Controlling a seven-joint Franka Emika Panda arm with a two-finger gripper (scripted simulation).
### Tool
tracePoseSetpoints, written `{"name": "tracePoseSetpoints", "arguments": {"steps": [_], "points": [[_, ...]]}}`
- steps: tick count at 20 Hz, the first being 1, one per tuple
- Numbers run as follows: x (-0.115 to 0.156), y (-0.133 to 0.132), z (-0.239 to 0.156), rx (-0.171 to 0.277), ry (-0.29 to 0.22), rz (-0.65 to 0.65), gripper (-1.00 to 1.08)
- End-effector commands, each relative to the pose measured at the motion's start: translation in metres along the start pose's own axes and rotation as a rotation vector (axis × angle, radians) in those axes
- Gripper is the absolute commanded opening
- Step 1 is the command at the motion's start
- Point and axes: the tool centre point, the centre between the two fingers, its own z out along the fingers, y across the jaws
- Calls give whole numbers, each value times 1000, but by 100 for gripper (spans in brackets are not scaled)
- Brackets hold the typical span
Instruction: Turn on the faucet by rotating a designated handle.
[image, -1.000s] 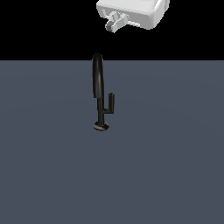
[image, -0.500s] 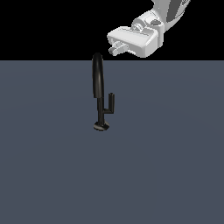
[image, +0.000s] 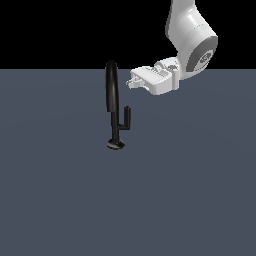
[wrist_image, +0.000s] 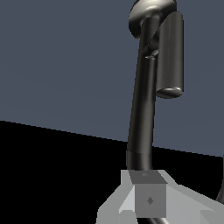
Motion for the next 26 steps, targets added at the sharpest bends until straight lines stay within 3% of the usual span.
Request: {"name": "tracePoseSetpoints", "arguments": {"steps": [1,7,13,18,26], "points": [[21,-4,4,49,-56,50,-100],[62,-9,15,146,-162,149,-100],[89,-10,26,208,-230,213,-100],[97,-11,30,228,-252,233,-100],[94,-11,29,221,-244,225,-100]]}}
